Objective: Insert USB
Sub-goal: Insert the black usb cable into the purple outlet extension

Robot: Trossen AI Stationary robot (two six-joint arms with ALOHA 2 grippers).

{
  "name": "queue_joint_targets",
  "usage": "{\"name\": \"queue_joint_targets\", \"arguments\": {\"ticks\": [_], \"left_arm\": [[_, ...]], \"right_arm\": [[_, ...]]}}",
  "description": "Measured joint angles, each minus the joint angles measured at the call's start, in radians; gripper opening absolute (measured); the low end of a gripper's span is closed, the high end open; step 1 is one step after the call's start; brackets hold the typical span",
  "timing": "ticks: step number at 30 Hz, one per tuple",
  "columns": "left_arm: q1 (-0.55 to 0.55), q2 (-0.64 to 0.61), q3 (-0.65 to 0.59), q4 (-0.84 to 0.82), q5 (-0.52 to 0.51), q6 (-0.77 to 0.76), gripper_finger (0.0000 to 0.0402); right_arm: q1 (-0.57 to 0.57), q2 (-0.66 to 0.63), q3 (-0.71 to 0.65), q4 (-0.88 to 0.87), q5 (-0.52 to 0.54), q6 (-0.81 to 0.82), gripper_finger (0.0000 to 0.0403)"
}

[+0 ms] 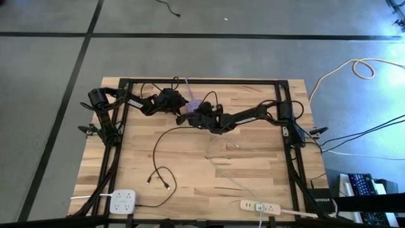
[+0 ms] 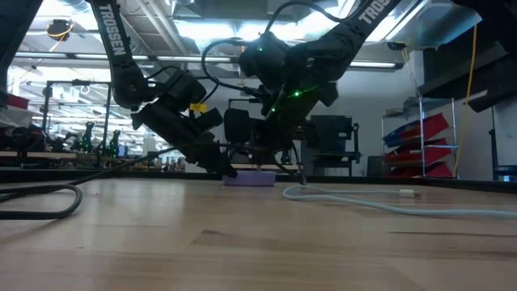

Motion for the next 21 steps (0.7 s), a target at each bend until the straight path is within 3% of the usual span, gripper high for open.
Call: {"name": "queue_joint_targets", "arguments": {"ticks": [21], "left_arm": [[0.0,0.0,0.0,0.0,-0.001,-0.003,0.04]], "right_arm": [[0.003,-0.002,-0.001,-0.009,0.031,-0.003,0.0001]]}}
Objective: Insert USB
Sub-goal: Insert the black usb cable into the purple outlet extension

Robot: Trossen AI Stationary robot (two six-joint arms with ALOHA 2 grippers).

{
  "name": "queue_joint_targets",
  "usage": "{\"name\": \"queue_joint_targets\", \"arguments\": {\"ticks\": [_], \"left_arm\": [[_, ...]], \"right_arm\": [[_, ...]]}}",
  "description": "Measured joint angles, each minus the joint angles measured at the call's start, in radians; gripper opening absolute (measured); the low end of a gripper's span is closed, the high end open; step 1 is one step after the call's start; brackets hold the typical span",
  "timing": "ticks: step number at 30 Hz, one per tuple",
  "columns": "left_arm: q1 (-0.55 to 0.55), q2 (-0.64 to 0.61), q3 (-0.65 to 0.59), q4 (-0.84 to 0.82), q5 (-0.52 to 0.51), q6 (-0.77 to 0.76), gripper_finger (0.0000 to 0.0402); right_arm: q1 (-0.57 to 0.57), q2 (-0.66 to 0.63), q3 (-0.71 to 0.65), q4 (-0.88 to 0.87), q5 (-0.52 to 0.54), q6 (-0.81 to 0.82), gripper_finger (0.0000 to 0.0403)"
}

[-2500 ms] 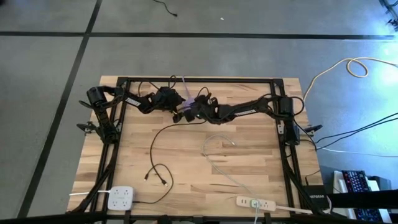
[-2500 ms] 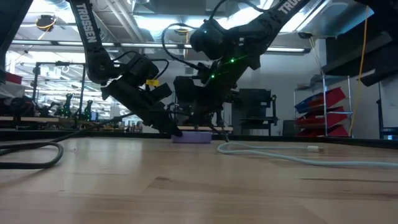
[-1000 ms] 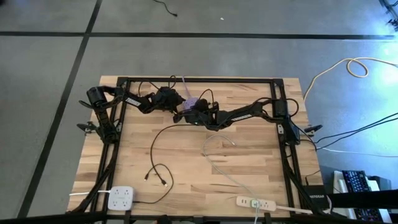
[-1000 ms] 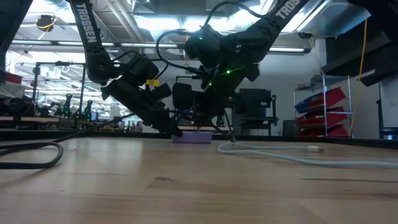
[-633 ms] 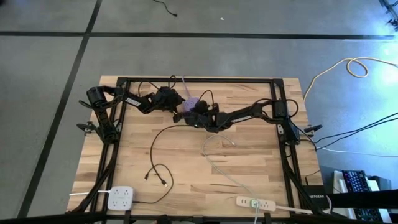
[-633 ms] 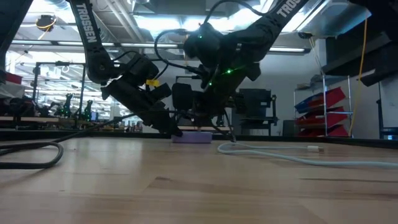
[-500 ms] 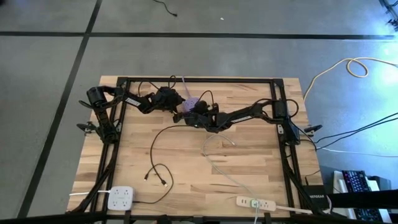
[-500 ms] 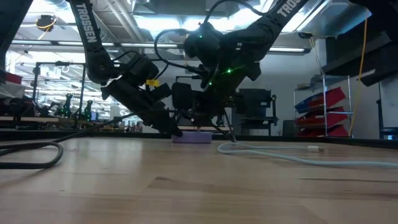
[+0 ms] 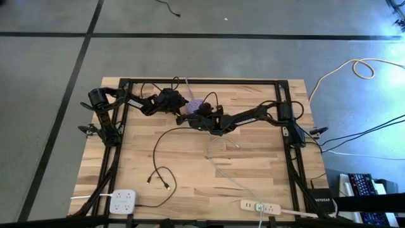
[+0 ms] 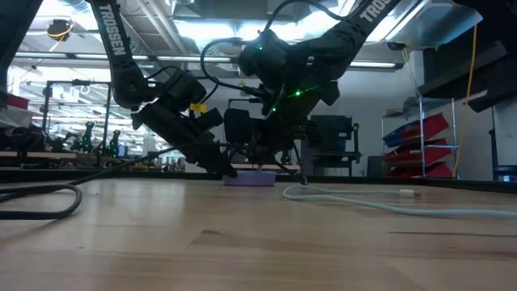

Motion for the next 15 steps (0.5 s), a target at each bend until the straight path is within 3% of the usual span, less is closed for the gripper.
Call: {"name": "queue_joint_targets", "arguments": {"ticks": [15], "left_arm": [[0.0,0.0,0.0,0.001,0.0,-0.003,0.04]], "right_arm": [[-0.007,-0.001,0.0,0.009,-0.008,0.032,0.0001]]}}
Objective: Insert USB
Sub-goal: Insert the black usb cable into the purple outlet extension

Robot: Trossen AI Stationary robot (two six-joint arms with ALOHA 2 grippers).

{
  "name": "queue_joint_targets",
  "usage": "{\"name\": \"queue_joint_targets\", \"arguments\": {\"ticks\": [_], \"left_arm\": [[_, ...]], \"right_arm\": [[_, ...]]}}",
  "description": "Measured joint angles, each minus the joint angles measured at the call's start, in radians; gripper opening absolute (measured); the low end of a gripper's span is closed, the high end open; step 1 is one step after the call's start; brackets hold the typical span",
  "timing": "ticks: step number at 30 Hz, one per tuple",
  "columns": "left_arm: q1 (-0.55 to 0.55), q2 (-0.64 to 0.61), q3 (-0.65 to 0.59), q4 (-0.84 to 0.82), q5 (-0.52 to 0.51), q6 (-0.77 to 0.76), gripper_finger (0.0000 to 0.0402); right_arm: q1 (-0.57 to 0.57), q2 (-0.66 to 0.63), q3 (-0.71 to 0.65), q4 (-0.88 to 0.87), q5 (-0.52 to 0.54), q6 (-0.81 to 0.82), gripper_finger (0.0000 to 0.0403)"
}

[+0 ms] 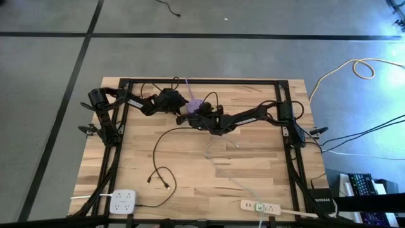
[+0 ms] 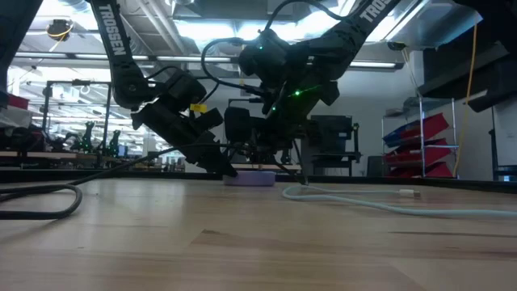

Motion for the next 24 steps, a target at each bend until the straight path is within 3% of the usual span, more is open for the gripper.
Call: {"name": "queue_joint_targets", "arguments": {"ticks": [24], "left_arm": [[0.0,0.0,0.0,0.0,0.0,0.002,0.04]], "right_arm": [[-0.012,0.004,0.001,-0.006,-0.03,-0.003,0.0001]]}}
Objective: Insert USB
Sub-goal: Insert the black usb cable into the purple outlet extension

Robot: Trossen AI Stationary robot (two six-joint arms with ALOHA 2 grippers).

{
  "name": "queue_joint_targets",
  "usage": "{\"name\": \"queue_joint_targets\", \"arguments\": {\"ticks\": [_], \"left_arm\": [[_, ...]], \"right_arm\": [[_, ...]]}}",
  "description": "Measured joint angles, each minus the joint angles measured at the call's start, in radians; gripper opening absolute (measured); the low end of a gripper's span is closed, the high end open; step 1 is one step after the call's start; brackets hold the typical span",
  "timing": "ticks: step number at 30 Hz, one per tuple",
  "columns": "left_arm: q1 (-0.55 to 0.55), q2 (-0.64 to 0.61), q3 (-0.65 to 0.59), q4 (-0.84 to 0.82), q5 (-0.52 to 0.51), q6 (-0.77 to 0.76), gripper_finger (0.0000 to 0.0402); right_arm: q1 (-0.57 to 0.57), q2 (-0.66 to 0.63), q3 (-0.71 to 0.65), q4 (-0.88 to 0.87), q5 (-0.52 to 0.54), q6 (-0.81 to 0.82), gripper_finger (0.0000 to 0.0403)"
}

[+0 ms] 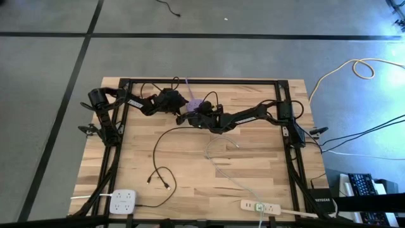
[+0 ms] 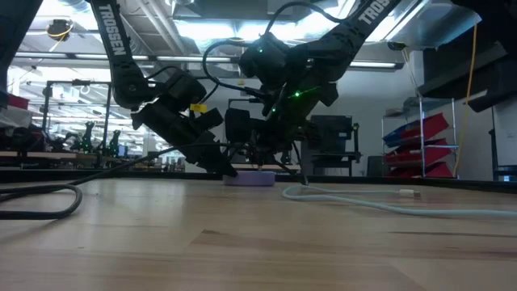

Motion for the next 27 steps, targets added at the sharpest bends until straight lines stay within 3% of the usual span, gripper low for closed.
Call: {"name": "queue_joint_targets", "arguments": {"ticks": [27], "left_arm": [[0.0,0.0,0.0,0.0,0.0,0.0,0.04]], "right_arm": [[0.0,-0.007,0.002,-0.049,-0.039,-0.021,0.0001]]}}
